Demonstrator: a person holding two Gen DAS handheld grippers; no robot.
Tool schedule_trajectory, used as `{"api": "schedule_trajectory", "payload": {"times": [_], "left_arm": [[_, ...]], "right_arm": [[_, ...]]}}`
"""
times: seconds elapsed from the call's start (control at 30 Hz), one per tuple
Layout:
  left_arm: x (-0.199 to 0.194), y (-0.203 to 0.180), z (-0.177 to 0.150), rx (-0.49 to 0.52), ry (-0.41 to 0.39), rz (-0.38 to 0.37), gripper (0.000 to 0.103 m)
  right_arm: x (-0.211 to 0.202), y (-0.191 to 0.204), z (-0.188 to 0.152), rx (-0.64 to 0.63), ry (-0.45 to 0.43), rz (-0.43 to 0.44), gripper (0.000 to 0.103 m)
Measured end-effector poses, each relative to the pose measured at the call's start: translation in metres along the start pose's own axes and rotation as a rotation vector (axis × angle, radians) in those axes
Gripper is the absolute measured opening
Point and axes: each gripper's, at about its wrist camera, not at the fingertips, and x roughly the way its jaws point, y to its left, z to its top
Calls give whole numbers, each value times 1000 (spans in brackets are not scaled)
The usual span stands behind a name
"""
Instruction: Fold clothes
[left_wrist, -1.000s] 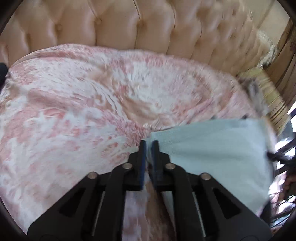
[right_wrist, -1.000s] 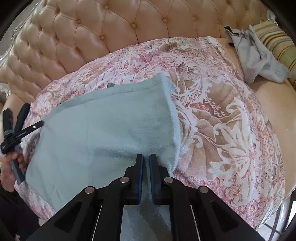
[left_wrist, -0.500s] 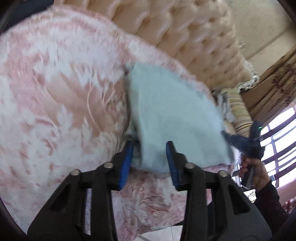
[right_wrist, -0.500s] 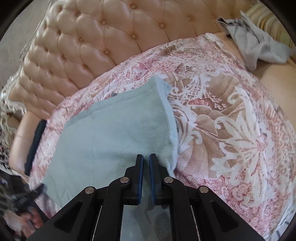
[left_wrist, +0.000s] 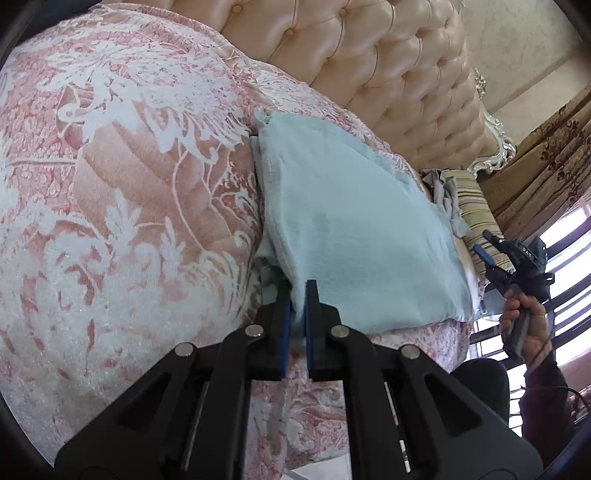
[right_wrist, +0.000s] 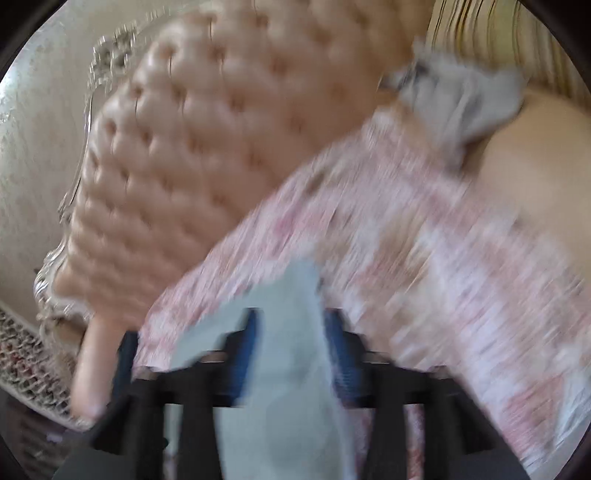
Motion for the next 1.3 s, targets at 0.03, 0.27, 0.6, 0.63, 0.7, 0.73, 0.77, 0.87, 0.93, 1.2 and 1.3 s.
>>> {"api": "schedule_trajectory", "payload": {"times": [0.03,0.27,0.6,0.63,0.7,0.73,0.77,0.87,0.93,1.2,1.3], "left_arm": [[0,1,0,-2,0,-7,8],[0,-1,1,9,-16,-13,8],[1,-25,-1,64,-6,118,8],[2,-28,-2,76,-1,134,8],[6,-31,-2,91,9,163,9],[7,-32,-2,93,12,175,9],[8,-33,-3,92,13,184,10],[11,-36,-2,100,20,213,10],[15,-39,-3,117,27,237,11],[23,-49,-5,175,48,307,14],[22,-48,-5,172,48,310,14]], "right_arm": [[2,-4,5,6,13,31,55],[34,-36,27,33,92,120,55],[59,-3,27,-237,150,42,22],[59,1,27,-265,149,31,18],[66,9,25,-316,157,-22,7],[70,13,25,-342,161,-49,5],[72,15,23,-361,160,-72,4],[69,18,18,-409,144,-181,3],[66,18,16,-424,131,-242,3],[61,27,17,-446,83,-360,3],[54,32,17,-463,68,-366,3]]}}
